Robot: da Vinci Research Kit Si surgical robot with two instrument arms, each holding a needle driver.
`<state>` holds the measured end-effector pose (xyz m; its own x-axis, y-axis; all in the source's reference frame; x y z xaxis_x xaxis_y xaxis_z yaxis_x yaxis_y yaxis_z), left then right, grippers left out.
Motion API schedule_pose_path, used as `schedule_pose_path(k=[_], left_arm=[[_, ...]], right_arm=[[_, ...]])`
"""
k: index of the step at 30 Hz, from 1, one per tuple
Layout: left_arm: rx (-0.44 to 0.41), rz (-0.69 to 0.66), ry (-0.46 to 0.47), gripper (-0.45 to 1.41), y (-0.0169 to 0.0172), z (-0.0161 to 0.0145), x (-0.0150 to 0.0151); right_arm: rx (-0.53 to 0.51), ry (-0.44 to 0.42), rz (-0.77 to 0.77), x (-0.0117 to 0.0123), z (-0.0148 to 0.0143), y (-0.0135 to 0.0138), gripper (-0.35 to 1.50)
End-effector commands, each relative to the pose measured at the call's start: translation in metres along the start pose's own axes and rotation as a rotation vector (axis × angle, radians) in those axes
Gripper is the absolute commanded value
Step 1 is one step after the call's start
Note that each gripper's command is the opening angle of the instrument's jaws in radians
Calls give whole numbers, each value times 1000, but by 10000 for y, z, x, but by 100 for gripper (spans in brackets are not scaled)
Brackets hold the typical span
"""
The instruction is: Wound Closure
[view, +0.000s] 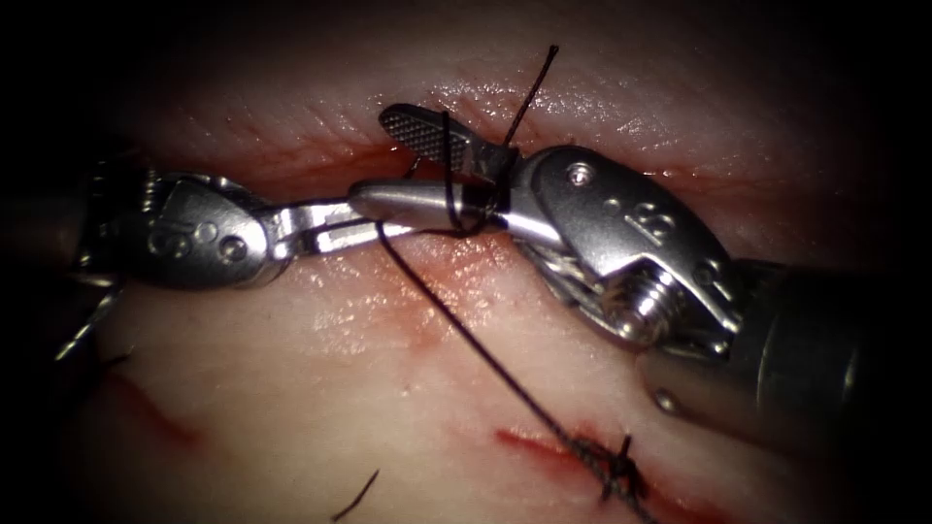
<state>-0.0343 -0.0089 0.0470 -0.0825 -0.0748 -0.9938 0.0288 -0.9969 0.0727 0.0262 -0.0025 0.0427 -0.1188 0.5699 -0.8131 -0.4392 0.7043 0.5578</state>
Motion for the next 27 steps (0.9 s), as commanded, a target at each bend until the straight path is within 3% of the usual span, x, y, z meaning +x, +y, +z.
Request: schedule_pose_path(k=[1,5,9,27], left_arm=[[-15,22,-3,-45,1,7,-4],[-37,59,-63,-45,6,9,-6],[-55,86,-98,-45,9,6,-7],[-80,105,-132,-45,24,7,-13]], right_arm=[[1,0,14,-4,9,3,69],[27,-3,90,-8,8,5,63],[62,3,166,-8,7,6,74],[75,69,258,14,5,18,83]])
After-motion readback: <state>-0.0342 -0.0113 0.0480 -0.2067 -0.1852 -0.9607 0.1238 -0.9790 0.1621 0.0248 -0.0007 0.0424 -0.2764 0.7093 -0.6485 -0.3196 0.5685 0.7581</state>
